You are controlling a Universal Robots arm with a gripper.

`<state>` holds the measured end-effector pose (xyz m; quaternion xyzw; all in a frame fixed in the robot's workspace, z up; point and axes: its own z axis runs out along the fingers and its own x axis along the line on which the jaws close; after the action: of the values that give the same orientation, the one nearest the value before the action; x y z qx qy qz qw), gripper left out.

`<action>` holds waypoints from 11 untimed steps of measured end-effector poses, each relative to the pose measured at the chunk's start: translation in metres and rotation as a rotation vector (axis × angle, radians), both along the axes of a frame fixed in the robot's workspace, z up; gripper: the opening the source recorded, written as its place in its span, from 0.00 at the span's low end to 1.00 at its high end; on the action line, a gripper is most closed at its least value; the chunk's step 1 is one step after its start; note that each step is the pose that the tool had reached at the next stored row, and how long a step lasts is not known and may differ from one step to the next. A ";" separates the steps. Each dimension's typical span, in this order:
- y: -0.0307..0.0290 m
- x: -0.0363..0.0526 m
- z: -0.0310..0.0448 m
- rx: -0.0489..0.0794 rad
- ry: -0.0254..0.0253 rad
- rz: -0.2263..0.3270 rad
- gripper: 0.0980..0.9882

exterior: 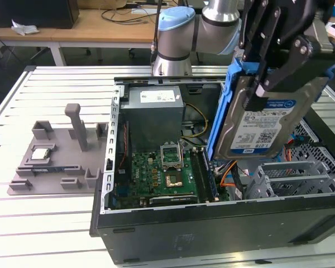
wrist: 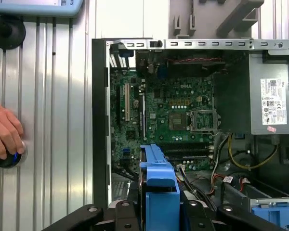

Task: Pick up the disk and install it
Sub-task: 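Pick up the disk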

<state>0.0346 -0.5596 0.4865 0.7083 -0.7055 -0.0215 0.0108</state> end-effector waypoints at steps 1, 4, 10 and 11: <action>-0.0017 0.0041 -0.0005 0.000 0.0006 0.000 0.30; -0.0050 0.0217 -0.0016 0.000 0.0032 0.000 0.30; -0.0052 0.0533 -0.0052 0.000 0.0103 0.000 0.30; -0.0053 0.0616 -0.0070 0.000 0.0131 0.000 0.30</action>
<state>0.0962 -0.5649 0.4796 0.7083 -0.7052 -0.0261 0.0153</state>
